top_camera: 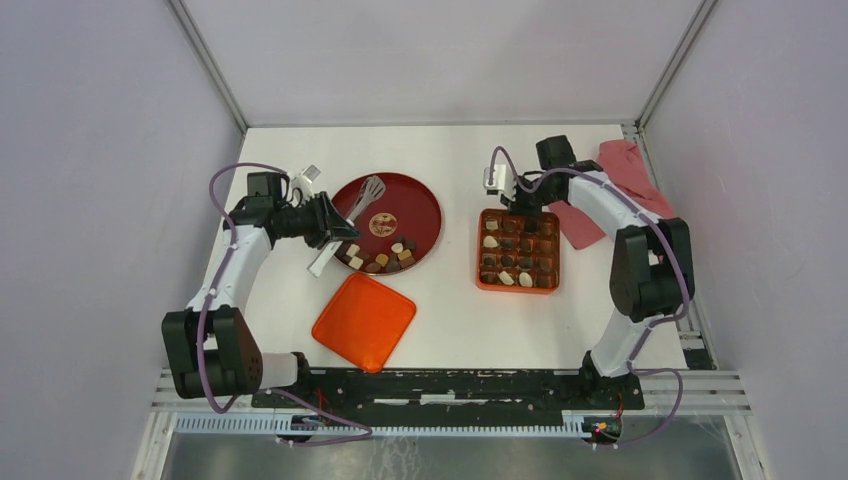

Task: Pack the chocolate
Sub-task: Adjust the packing box at the center of the board.

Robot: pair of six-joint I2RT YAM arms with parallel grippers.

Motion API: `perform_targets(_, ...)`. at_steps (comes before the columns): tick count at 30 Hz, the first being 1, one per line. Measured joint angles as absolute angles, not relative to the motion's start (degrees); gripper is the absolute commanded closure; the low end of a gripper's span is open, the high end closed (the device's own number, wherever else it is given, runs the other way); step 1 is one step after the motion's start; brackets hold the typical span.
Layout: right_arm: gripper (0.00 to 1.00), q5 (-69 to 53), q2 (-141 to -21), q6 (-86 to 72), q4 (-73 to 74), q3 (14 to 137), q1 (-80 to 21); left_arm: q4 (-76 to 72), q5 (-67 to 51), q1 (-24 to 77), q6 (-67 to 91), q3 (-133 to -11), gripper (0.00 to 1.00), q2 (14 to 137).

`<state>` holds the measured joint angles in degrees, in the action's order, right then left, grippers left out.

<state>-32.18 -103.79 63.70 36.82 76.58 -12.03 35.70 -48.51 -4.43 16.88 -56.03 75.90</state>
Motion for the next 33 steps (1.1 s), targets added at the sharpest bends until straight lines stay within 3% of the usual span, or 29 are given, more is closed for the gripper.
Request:
perform_targets(10, 1.00, -25.89, -92.68, 58.43, 31.55, 76.36, -15.57, 35.88, -48.71, -4.43, 16.88, -55.86, 0.98, 75.07)
perform_targets(20, 1.00, -25.67, -96.03, 49.74, 35.33, 81.14, -16.34, 35.88, -49.67, -4.43, 16.88, -55.83, 0.98, 74.50)
perform_targets(33, 1.00, -28.08, -101.71, 37.12, 35.86, 77.93, -12.21, 36.01, -50.17, -4.43, 16.95, -54.65, 0.98, 70.65)
